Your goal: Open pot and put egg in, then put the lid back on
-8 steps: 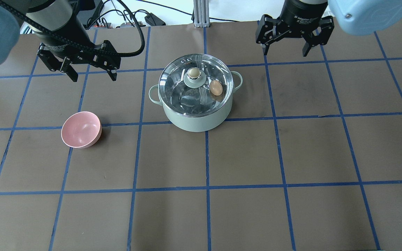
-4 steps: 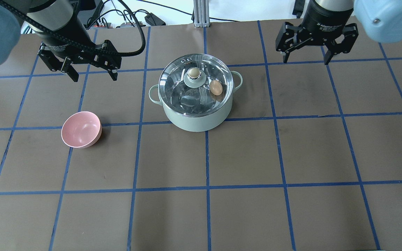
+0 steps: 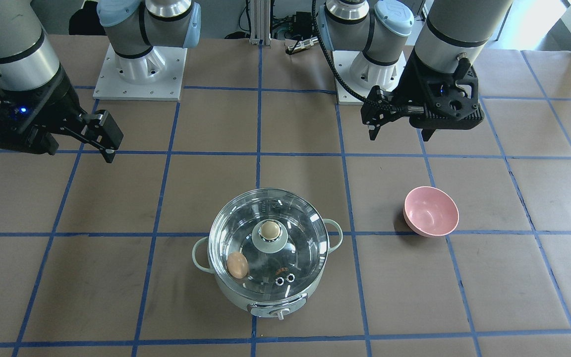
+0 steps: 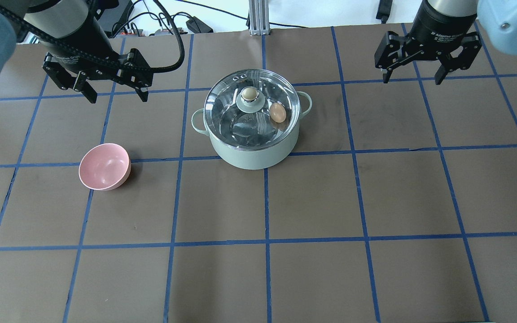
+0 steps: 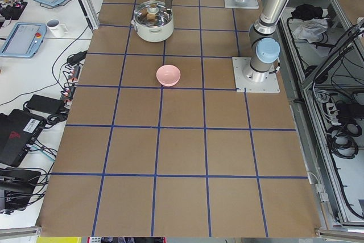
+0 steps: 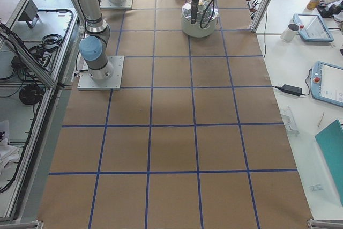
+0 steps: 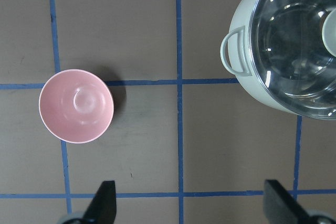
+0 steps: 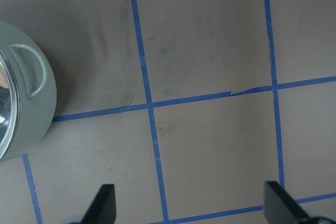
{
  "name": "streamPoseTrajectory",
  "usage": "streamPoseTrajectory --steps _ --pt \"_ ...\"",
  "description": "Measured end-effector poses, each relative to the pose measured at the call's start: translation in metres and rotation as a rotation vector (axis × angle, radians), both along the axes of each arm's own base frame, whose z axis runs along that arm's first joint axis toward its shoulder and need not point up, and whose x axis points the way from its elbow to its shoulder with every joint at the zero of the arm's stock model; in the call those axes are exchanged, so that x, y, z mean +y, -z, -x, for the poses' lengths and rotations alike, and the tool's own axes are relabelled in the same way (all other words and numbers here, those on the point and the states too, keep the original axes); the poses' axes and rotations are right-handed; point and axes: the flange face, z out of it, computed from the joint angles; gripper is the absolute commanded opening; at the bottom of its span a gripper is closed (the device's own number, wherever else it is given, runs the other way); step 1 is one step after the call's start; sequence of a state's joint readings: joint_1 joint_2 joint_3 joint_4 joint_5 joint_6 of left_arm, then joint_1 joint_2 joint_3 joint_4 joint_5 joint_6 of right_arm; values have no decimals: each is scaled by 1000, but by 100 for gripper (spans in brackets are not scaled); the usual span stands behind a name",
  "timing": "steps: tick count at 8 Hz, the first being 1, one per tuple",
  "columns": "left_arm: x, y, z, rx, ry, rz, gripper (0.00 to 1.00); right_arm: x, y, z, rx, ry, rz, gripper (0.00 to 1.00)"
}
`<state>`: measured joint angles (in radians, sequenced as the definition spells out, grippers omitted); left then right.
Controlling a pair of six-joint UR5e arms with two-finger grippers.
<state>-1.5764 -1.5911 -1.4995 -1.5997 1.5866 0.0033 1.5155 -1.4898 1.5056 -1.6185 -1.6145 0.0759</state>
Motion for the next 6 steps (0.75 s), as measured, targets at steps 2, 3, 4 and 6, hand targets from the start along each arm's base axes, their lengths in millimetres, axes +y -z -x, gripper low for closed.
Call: streamPoseTrajectory --steps 2,3,4,6 --pt "5 -7 1 1 4 12 100 1 5 1 3 -3 -10 100" --pt "6 -7 2 0 7 12 100 5 6 2 9 -8 -19 100" --pt "6 -7 2 -1 8 11 100 15 -4 3 17 -16 -9 100" --pt "7 -8 0 -5 10 9 100 29 -11 2 12 -21 -33 100"
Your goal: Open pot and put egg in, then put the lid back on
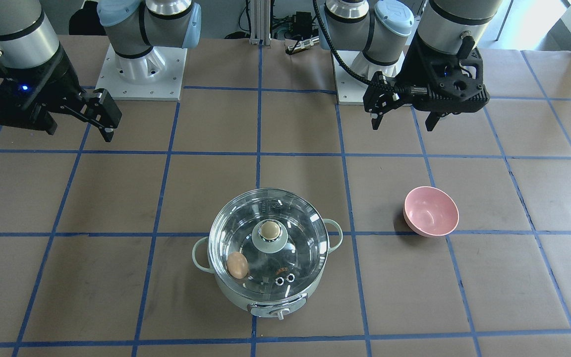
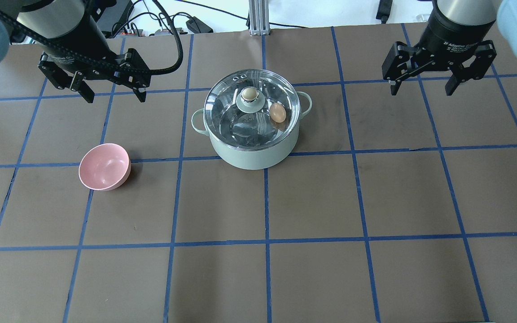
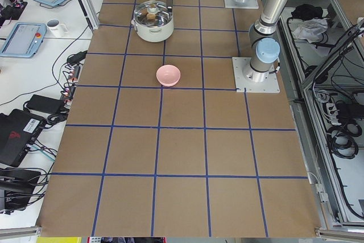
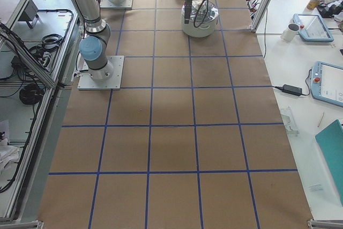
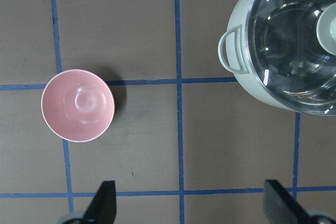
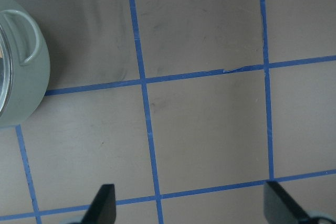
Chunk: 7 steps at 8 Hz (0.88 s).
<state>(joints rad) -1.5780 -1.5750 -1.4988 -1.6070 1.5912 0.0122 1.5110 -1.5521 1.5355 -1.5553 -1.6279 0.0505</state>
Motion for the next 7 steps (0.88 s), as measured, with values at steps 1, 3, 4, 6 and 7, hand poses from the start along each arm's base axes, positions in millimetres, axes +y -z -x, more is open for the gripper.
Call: streamPoseTrajectory --steps 1,3,4,6,7 --pt "0 0 -1 -1 0 -1 100 10 -13 -2 -2 -5 16 100" --pt "-1 1 -2 -1 2 -2 100 28 -29 -17 4 -38 33 100" --pt "-1 1 -2 -1 2 -3 100 33 -32 -24 2 -52 36 100" --pt "-1 2 -2 -1 2 -4 100 32 -30 -29 0 -65 36 100" --pt "-1 2 -2 -1 2 -4 100 30 -29 -30 2 -67 36 100"
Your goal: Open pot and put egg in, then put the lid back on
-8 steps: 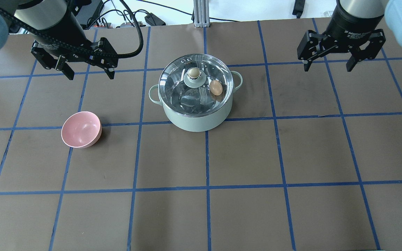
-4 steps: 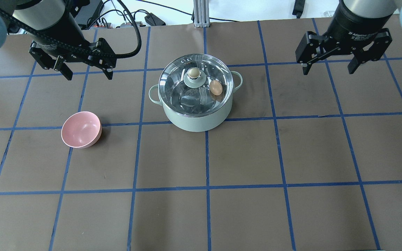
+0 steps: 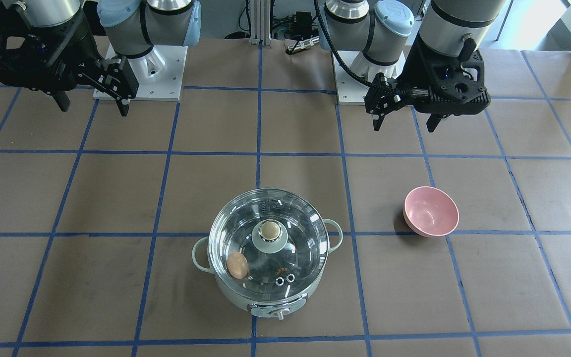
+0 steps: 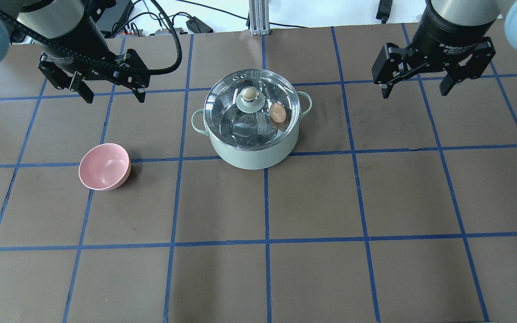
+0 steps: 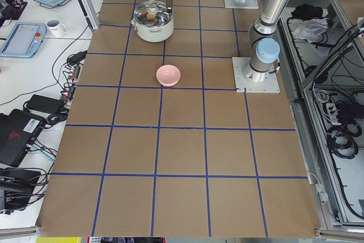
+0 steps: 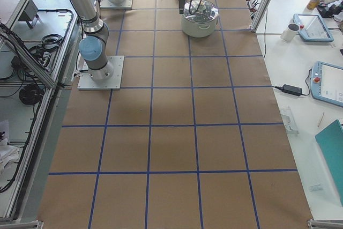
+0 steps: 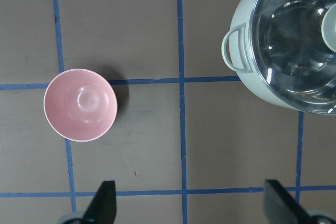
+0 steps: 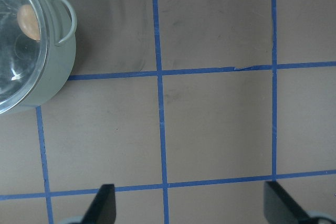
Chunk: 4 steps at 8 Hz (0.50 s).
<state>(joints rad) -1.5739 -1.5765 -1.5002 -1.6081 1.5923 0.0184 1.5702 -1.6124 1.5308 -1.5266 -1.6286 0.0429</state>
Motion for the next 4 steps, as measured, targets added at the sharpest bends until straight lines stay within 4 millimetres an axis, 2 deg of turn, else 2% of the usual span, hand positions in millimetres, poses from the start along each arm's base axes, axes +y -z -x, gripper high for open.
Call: streamPoseTrajectory --steps 4 --pt "0 0 0 -1 0 0 100 -1 -2 0 -5 3 9 100"
